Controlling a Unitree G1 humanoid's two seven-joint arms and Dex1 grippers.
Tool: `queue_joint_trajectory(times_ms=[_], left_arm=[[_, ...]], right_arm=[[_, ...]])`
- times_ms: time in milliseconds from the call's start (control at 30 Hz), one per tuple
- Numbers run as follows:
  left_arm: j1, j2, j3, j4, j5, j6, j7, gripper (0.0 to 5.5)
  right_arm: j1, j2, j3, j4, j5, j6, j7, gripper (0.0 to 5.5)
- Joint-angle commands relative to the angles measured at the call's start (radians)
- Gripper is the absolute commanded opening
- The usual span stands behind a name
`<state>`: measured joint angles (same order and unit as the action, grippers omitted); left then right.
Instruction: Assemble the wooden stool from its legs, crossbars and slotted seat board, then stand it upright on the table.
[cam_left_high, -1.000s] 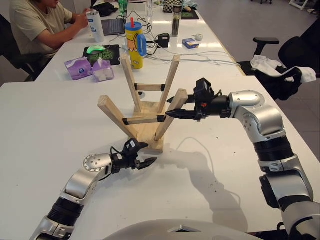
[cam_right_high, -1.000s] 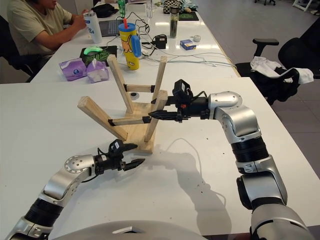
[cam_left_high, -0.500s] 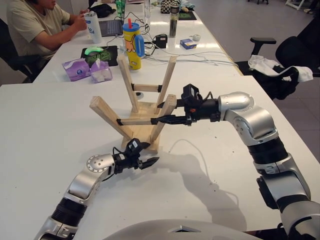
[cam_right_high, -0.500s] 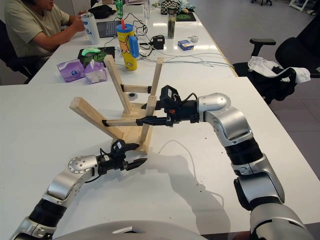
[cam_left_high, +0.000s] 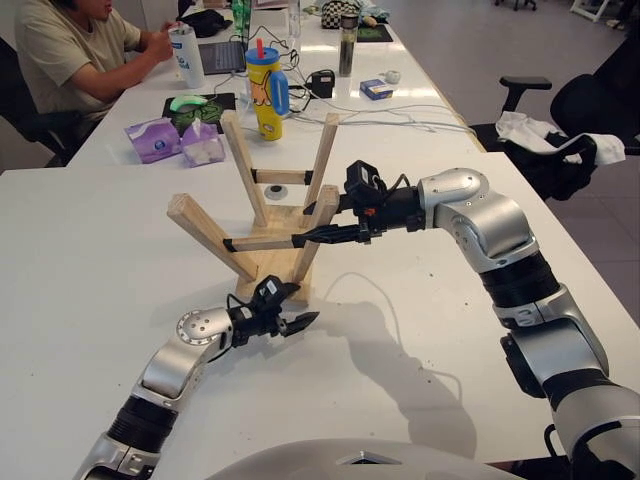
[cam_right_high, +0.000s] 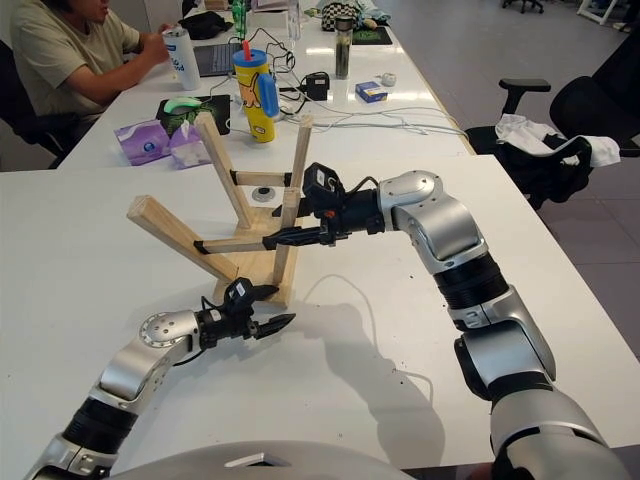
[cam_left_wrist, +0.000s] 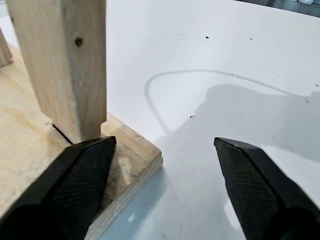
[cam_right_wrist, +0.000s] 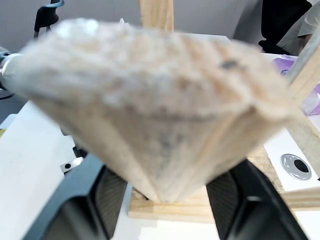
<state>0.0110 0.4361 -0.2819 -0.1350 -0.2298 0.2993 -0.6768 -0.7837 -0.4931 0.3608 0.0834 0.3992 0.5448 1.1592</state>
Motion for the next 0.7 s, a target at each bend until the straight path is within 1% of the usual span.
queue_joint_trajectory(times_ms=[33, 133, 200, 267, 333, 400, 533, 600, 633, 700], left_arm=[[0.107, 0.016, 0.041, -0.096, 0.09, -0.148, 0.077, 3.64], [0.201, 0.031, 0.109, -0.217, 0.236, -0.408, 0.186, 3.64], [0.238, 0.019, 0.206, -0.301, 0.354, -0.589, 0.3, 3.64], [0.212, 0.007, 0.271, -0.375, 0.464, -0.652, 0.387, 3.64], [0.128, -0.01, 0.291, -0.415, 0.551, -0.627, 0.437, 3.64], [0.039, -0.036, 0.298, -0.433, 0.616, -0.554, 0.468, 3.64], [-0.106, -0.07, 0.27, -0.403, 0.764, -0.4, 0.477, 3.64], [-0.084, -0.038, 0.192, -0.291, 0.876, -0.328, 0.413, 3.64], [-0.05, -0.001, 0.122, -0.214, 0.965, -0.298, 0.346, 3.64], [0.027, 0.038, 0.047, -0.157, 1.004, -0.304, 0.288, 3.64]], right_arm=[[0.079, 0.001, 0.093, 0.037, -0.084, 0.084, -0.03, 2.06], [0.074, -0.003, 0.094, 0.035, -0.094, 0.105, -0.061, 2.06], [0.071, -0.008, 0.093, 0.036, -0.098, 0.114, -0.076, 2.06], [0.07, -0.012, 0.092, 0.036, -0.099, 0.118, -0.085, 2.06], [0.07, -0.015, 0.097, 0.033, -0.096, 0.123, -0.083, 2.06], [0.071, -0.015, 0.105, 0.03, -0.094, 0.128, -0.081, 2.06], [0.064, -0.009, 0.12, 0.048, -0.098, 0.122, -0.078, 2.06], [0.058, -0.002, 0.127, 0.055, -0.099, 0.121, -0.078, 2.06], [0.053, 0.002, 0.13, 0.06, -0.1, 0.118, -0.077, 2.06], [0.052, 0.003, 0.136, 0.063, -0.1, 0.118, -0.079, 2.06]])
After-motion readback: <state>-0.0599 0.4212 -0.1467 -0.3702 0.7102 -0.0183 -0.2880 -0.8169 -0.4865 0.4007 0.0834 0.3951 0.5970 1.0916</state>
